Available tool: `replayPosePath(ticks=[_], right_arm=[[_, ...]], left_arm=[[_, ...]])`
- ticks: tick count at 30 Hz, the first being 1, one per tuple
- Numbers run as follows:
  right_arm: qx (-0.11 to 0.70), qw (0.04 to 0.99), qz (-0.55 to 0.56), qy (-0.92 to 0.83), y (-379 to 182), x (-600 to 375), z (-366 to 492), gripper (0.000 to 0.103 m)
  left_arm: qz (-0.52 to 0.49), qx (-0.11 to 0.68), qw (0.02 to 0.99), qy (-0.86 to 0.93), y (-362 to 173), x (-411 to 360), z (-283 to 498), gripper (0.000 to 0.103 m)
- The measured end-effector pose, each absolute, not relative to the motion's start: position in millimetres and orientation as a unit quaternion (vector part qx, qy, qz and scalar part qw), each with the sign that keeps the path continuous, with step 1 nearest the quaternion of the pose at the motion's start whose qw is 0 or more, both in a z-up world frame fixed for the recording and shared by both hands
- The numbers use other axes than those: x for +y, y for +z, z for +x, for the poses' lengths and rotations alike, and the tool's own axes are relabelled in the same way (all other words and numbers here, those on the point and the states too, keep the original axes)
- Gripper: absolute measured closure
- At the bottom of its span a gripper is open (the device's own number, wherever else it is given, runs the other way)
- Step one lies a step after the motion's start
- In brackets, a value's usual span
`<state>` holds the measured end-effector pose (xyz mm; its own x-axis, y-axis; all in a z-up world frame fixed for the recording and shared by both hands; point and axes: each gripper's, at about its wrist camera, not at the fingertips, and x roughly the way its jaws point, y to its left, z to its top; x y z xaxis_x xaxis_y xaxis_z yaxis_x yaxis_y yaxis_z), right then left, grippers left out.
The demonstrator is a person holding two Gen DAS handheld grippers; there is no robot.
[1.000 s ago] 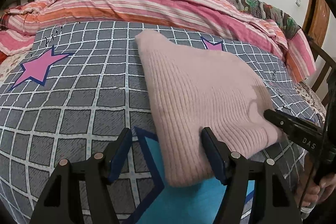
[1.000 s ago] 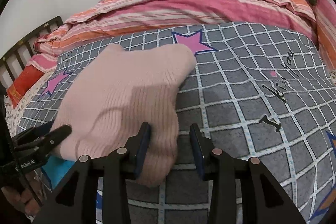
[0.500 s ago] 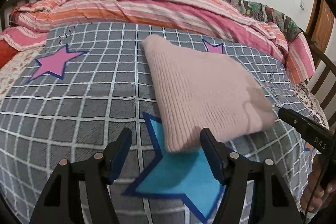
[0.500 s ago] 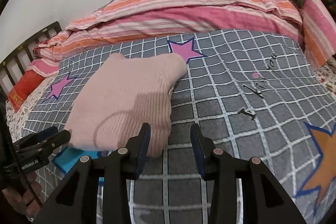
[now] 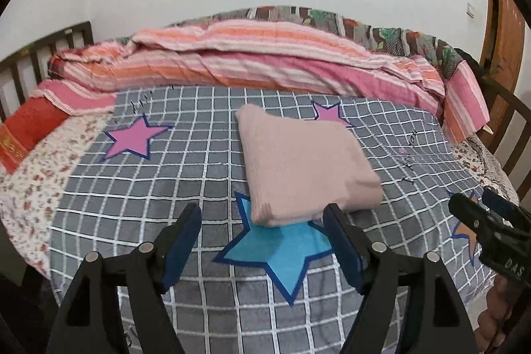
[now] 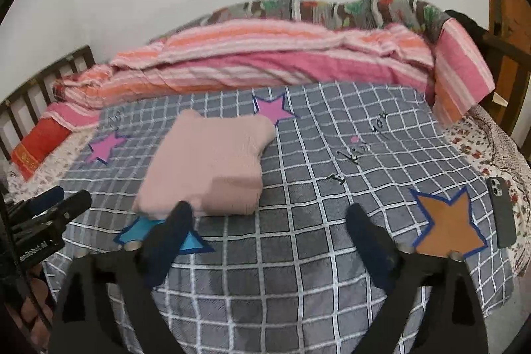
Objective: Fold small clothes
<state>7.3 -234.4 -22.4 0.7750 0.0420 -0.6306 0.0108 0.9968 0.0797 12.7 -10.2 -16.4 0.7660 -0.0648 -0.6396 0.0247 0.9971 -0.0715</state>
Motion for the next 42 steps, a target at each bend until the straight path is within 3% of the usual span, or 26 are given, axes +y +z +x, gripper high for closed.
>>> replayPosePath(ticks=[12,42], right_arm=[[0.324,0.946,0.015,-0.006,-2,-243,-31,0.004],[0.311,0.95,0.028,-0.019,7,-255,-40,0.004]], left_arm=[[-0.029,0.324,0.945,-0.016,2,-18,-25,0.024],[-0.019,0.315,0.949,-0.02,14,-29,-33,0.024]])
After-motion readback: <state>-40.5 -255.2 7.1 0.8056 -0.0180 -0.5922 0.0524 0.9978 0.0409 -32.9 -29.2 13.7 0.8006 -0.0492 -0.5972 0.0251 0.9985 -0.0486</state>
